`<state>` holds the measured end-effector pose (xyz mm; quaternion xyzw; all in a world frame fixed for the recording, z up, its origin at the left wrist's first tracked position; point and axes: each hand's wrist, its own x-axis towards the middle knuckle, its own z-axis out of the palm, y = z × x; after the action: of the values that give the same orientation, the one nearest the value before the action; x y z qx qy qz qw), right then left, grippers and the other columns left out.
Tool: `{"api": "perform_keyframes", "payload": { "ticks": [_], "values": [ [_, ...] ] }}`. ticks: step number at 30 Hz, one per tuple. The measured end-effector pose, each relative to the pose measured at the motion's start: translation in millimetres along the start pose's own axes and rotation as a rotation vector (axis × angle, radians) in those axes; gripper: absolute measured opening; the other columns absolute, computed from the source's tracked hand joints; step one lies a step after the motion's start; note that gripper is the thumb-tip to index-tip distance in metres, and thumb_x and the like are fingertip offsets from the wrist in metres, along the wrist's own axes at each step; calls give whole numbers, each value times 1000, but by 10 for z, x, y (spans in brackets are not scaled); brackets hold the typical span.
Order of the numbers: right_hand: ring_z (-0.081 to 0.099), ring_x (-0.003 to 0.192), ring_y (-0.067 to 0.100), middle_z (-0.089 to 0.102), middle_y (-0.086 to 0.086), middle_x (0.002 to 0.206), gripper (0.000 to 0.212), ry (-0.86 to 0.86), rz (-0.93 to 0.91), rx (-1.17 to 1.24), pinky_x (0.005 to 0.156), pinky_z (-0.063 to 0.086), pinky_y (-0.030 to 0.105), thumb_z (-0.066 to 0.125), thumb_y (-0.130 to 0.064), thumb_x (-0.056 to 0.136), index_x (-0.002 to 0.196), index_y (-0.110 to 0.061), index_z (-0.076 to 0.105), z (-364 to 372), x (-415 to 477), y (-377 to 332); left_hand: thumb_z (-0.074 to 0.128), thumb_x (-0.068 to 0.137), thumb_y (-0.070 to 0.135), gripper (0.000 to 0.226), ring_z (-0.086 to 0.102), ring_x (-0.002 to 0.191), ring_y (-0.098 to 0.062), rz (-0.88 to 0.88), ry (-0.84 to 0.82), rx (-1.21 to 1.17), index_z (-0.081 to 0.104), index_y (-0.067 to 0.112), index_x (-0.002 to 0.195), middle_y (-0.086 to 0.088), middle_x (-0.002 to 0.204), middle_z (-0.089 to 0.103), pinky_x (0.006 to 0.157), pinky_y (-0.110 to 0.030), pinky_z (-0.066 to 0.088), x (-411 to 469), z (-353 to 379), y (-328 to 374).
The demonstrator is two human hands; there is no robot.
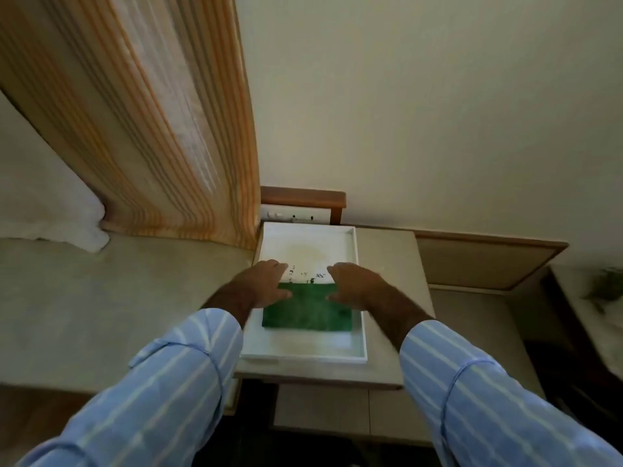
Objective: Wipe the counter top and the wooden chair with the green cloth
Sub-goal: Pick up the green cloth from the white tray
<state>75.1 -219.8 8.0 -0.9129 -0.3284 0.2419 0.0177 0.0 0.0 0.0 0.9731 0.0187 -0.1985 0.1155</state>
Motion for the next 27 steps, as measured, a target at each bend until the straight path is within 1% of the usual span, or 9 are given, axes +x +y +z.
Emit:
{"api": "perform_keyframes", "payload": {
  "ticks": [3, 6, 13, 16, 18, 20, 22, 24, 27],
  "values": [
    [48, 142, 34, 50, 15, 152, 59, -30, 45, -23, 117, 44, 50, 65, -33, 100, 149, -8, 46, 149, 85, -5, 58, 96, 41, 70, 38, 141, -31, -61, -24, 4, 31, 12, 154, -13, 156, 37, 114, -43, 38, 6, 180, 4],
    [53, 130, 31, 54, 14, 138, 46, -49, 65, -50, 108, 51, 48, 65, -27, 98, 139, -9, 54, 236, 124, -10, 59, 93, 32, 53, 47, 127, -31, -71, -11, 36, 46, 10, 139, -13, 138, 45, 103, -46, 46, 16, 317, 18],
    [49, 130, 30, 53, 12, 135, 51, -57, 59, -88, 111, 49, 47, 78, -35, 90, 135, -14, 66, 203, 306, 33, 62, 85, 30, 39, 45, 119, -30, -111, 18, 50, 57, 12, 119, -12, 124, 47, 96, -47, 49, 133, 326, 31],
    [54, 124, 27, 58, 7, 120, 34, -95, 31, -138, 108, 47, 47, 75, -31, 90, 120, -17, 68, 156, 317, -13, 62, 84, 25, 25, 53, 106, -29, -80, -23, -101, 51, 14, 103, -13, 116, 56, 86, -40, 50, 103, 338, 0],
    [59, 113, 26, 61, 4, 108, 23, -144, 4, -105, 95, 48, 40, 75, -25, 89, 107, -17, 63, 50, 313, -83, 62, 85, 22, 23, 57, 95, -28, -65, -50, -217, 50, 13, 102, -15, 110, 62, 77, -36, 49, 5, 286, -69],
    [60, 108, 27, 67, 9, 114, 27, -152, -21, -64, 87, 48, 35, 76, -22, 88, 110, -14, 64, -139, 321, -198, 65, 84, 19, 24, 57, 91, -28, -64, -12, -293, 53, 11, 103, -15, 107, 64, 74, -34, 47, -131, 156, -197],
    [61, 116, 31, 68, 14, 126, 39, -110, -62, -70, 94, 50, 37, 78, -22, 88, 123, -10, 66, -389, 364, -426, 68, 81, 14, 26, 60, 94, -29, -80, 80, -353, 59, 9, 105, -15, 106, 65, 75, -32, 47, -314, -35, -415],
    [61, 121, 31, 68, 13, 130, 45, -62, -116, -89, 100, 50, 37, 78, -24, 88, 130, -11, 67, -628, 440, -760, 70, 79, 9, 31, 62, 98, -28, -103, 186, -404, 63, 8, 110, -13, 109, 67, 79, -31, 47, -541, -250, -707],
    [66, 112, 31, 71, 13, 121, 42, 13, -186, -99, 86, 47, 32, 79, -26, 86, 124, -11, 71, -905, 555, -1343, 75, 79, 11, 37, 58, 95, -20, -134, 320, -420, 67, 9, 115, -6, 106, 66, 78, -25, 41, -944, -553, -1200]
  ]
}}
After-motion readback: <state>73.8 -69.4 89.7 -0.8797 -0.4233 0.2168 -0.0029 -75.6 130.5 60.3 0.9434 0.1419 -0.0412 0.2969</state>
